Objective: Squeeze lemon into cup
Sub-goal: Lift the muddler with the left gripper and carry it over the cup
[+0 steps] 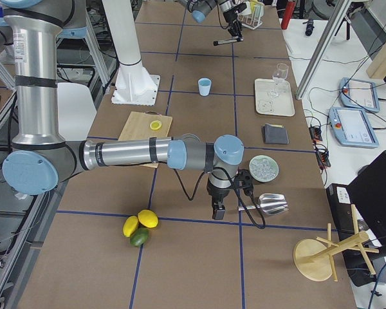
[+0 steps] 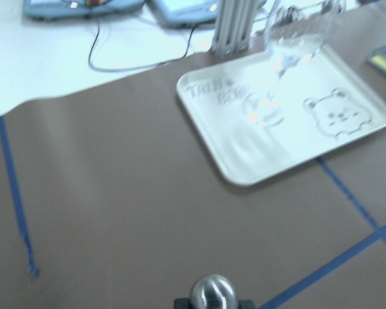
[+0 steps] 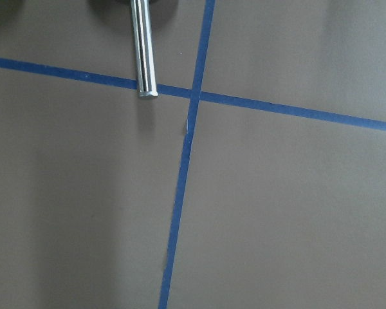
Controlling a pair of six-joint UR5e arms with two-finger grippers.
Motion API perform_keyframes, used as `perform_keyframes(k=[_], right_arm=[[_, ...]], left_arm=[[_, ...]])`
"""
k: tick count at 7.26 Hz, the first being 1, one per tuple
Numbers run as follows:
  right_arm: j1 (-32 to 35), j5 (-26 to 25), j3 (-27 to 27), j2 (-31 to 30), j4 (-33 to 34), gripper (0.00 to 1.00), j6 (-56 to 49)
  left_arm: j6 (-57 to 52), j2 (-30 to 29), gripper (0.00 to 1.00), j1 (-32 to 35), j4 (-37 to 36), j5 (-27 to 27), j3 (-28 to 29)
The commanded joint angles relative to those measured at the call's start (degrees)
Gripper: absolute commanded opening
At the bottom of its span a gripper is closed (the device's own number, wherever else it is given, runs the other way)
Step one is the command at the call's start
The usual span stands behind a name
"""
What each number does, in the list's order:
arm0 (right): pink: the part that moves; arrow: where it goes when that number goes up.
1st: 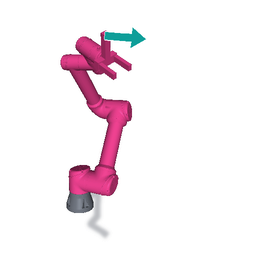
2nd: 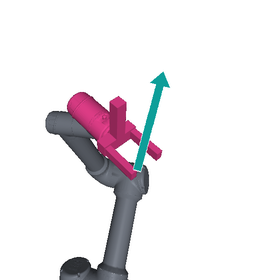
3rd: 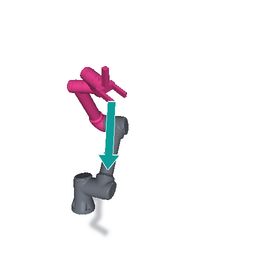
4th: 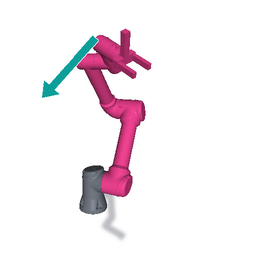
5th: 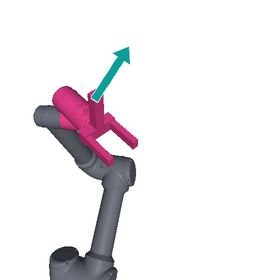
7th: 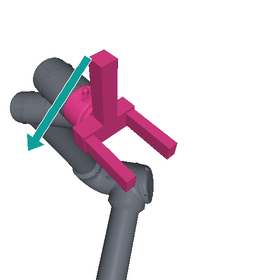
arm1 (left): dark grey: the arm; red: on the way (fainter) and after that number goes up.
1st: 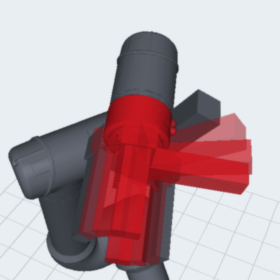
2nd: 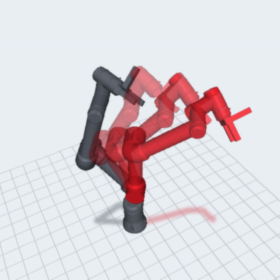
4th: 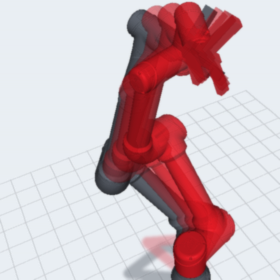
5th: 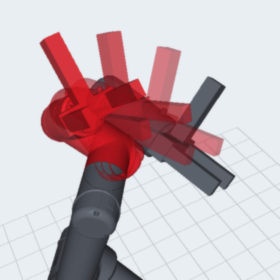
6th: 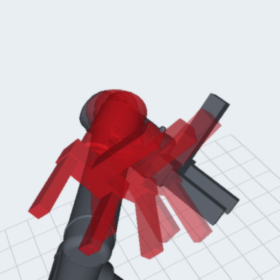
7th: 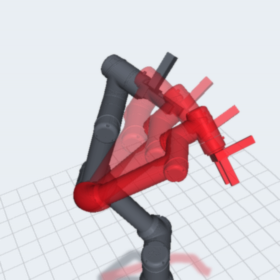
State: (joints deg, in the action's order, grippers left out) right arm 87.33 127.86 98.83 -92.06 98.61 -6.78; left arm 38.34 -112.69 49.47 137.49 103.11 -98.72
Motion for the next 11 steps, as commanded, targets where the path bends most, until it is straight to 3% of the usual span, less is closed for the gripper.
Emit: perform_keyframes(k=[1, 4, 5, 6, 8, 9, 11], right_arm=[[0.7, 0.0, 0.0, -0.8, 0.0, 1.00, 0.1], [1.8, -0.1, 0.0, -1.4, 0.0, 1.00, 0.2], [2.3, -0.1, 0.0, -1.5, 0.0, 1.00, 0.1], [3.4, -0.2, 0.0, -1.6, 0.0, 1.00, 0.0], [4.4, -0.2, 0.0, -1.8, 0.0, 1.00, 0.0], [4.5, -0.3, 0.0, -1.8, 0.0, 1.00, 0.1], [5.3, -0.3, 0.0, -1.9, 0.1, 1.00, 0.1]], left_arm=[[-0.5, 0.4, 0.00, -3.8, 19.1, -10.9, 3.2], [-1.7, -0.7, 0.00, -13.9, 42.2, -16.6, 9.5], [-7.2, -3.6, 0.00, -18.7, 48.9, -19.3, 12.9], [-12.3, -6.7, 0.00, -20.3, 50.2, -21.2, 14.0], [-12.5, -10.4, 0.00, -21.5, 56.0, -21.6, 14.2], [-12.6, -11.0, 0.00, -23.7, 56.7, -24.8, 14.8], [-12.6, -13.1, 0.00, -25.9, 61.6, -27.4, 22.0]])
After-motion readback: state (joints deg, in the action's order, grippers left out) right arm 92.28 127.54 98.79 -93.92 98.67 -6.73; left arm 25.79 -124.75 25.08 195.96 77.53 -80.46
